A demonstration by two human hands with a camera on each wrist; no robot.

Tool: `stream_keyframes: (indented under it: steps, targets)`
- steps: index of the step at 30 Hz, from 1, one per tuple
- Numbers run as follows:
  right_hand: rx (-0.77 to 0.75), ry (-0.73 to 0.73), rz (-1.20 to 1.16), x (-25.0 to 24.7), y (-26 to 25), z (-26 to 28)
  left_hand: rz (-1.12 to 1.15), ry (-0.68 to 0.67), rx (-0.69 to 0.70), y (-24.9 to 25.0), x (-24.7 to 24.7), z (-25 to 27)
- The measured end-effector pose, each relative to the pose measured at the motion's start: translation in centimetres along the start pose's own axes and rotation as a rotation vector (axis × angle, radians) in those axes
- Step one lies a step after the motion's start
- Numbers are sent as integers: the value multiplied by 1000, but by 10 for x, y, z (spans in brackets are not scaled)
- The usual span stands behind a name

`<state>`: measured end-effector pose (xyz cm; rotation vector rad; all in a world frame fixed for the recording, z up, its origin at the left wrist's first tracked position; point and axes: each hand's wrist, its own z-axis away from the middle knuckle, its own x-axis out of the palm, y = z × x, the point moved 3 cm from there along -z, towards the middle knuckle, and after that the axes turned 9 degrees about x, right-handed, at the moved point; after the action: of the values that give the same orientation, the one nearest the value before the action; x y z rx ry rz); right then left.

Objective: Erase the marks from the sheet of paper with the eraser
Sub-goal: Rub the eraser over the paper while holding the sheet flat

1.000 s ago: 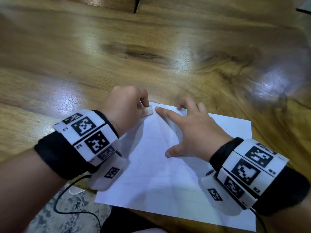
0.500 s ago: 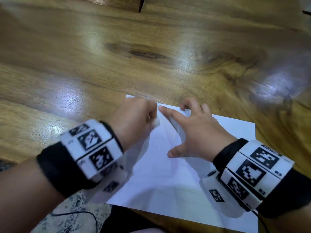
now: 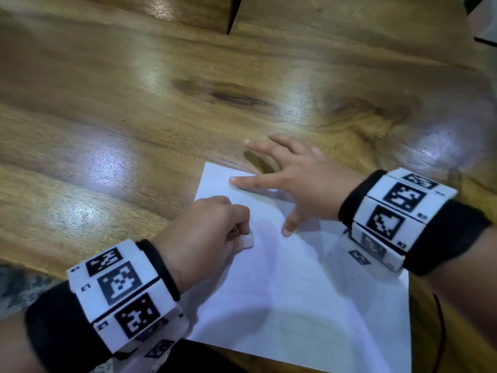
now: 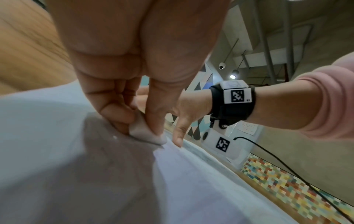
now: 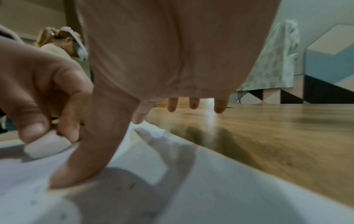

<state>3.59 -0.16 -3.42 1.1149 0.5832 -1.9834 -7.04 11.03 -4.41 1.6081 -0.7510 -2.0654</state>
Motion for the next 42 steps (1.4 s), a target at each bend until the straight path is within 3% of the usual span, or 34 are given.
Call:
stream_keyframes:
  steps: [4, 7, 11, 14, 18, 24, 26, 30, 36, 39, 42]
  targets:
    - [-29, -138, 24, 0, 4, -13, 17, 34, -91, -3, -15, -11]
    - [-38, -156, 15, 2, 6, -15, 0, 181, -181, -4, -26, -25]
    - [-52, -155, -12, 4, 8, -15, -33, 248, -215, 1, -24, -35]
    - [-59, -148, -38, 6, 10, -16, -28, 247, -184, 5, -17, -27]
    - [-59, -157, -28, 6, 12, -17, -2, 93, -114, 10, -12, -16]
    - [16, -184, 5, 6, 12, -16, -108, 193, -11, 7, -25, -42]
    - [33, -189, -12, 6, 12, -15, -121, 113, 63, 7, -18, -31]
    - [45, -203, -25, 6, 13, -15, -110, -226, 91, 8, -5, -7]
    - [44, -193, 11, 5, 13, -16, -104, 3, 97, 13, -19, -56]
    - [30, -189, -16, 6, 12, -16, -84, -61, 139, 9, -9, -39]
    - [39, -210, -16, 6, 13, -15, -149, -285, 230, 11, -1, -11]
